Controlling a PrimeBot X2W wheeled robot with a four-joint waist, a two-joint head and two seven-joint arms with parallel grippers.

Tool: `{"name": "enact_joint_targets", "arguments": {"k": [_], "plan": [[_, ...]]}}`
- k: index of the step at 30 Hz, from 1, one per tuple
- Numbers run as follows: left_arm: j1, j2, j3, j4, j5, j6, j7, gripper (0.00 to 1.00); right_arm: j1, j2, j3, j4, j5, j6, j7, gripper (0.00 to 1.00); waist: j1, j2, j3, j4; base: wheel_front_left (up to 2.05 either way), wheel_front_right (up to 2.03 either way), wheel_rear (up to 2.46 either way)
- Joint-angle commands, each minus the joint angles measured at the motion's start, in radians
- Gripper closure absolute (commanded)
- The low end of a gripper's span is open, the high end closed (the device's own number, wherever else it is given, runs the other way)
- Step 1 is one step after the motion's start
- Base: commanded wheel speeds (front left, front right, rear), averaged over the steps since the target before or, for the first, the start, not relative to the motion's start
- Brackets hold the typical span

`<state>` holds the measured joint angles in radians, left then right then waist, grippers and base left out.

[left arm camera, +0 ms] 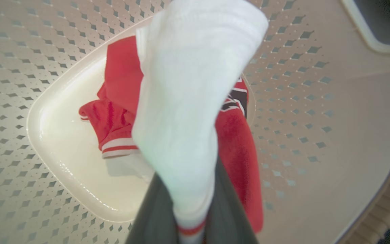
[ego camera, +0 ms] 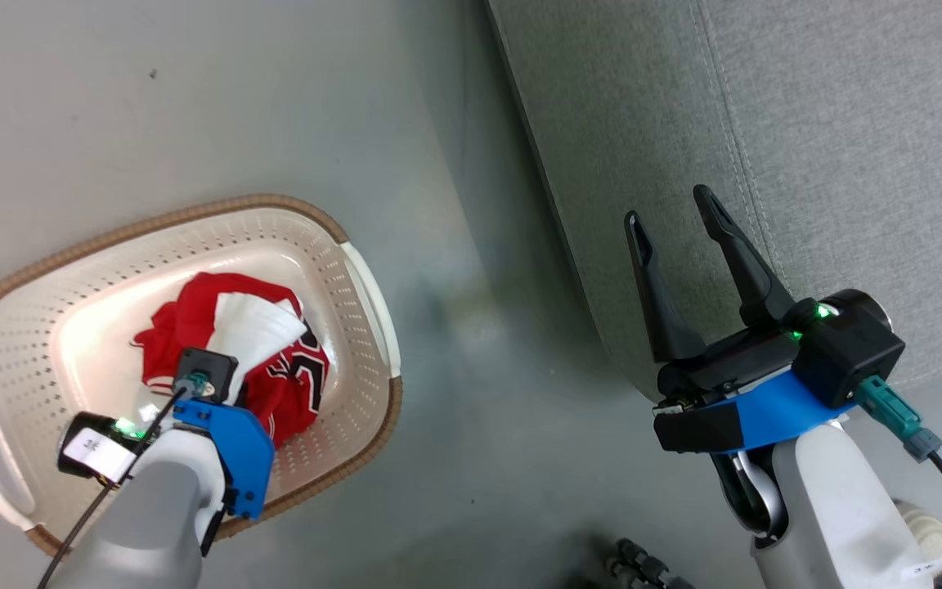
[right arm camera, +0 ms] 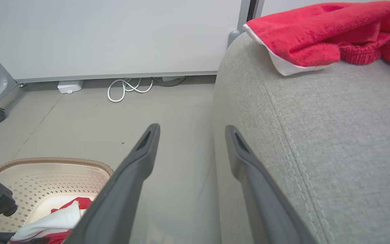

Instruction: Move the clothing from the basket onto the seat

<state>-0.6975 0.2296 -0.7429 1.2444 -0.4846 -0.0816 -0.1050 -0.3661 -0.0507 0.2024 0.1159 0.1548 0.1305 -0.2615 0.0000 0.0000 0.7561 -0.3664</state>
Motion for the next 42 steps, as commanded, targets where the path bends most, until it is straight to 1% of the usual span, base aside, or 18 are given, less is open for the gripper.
{"name": "enact_joint_targets", "arguments": {"k": [1,2,9,14,20,26,31,37,42], "plan": [[0.011,-0.009,-0.004,0.003,-0.003,-0.006,-0.010,1.00,0.001,0.001,-0.001,0.007,-0.008,0.000,-0.005,0.00,0.0000,0.0000,-0.049,0.025,0.00,0.00,0.00],[0.025,-0.026,-0.009,0.003,-0.009,-0.015,-0.026,1.00,0.005,0.001,-0.001,0.016,-0.014,0.000,-0.005,0.00,0.0000,0.0000,-0.088,0.040,0.00,0.00,0.00],[0.082,-0.083,-0.033,0.004,-0.024,-0.041,-0.081,1.00,0.033,0.000,-0.019,0.058,-0.051,0.000,-0.001,0.00,0.0000,0.0000,-0.239,0.110,0.00,0.00,0.00],[0.103,-0.122,-0.083,-0.007,-0.007,-0.048,-0.088,1.00,0.060,0.000,-0.032,0.063,-0.077,0.000,0.022,0.00,0.0000,0.0000,-0.338,0.162,0.00,0.00,0.00],[0.132,-0.155,-0.139,-0.070,-0.032,-0.049,-0.101,1.00,0.102,0.000,-0.038,0.051,-0.094,0.000,0.054,0.00,0.0000,0.0000,-0.443,0.215,0.00,0.00,0.00],[0.144,-0.155,-0.201,-0.172,-0.096,-0.049,-0.112,1.00,0.149,0.000,-0.040,0.042,-0.095,0.000,0.085,0.00,0.0000,0.0000,-0.545,0.259,0.00,0.00,0.00],[0.115,-0.143,-0.232,-0.246,-0.146,-0.049,-0.117,1.00,0.185,0.000,-0.035,0.037,-0.090,0.000,0.109,0.00,0.0000,0.0000,-0.611,0.288,0.00,0.00,0.00],[0.068,-0.141,-0.247,-0.315,-0.193,-0.049,-0.095,1.00,0.222,0.000,-0.032,0.024,-0.087,0.000,0.134,0.00,0.0000,0.0000,-0.656,0.323,0.00,0.00,0.00],[0.025,-0.147,-0.254,-0.356,-0.211,-0.049,-0.070,1.00,0.237,0.000,-0.024,0.019,-0.083,0.000,0.144,0.00,0.0000,0.0000,-0.672,0.340,0.00,0.00,0.00]]}}
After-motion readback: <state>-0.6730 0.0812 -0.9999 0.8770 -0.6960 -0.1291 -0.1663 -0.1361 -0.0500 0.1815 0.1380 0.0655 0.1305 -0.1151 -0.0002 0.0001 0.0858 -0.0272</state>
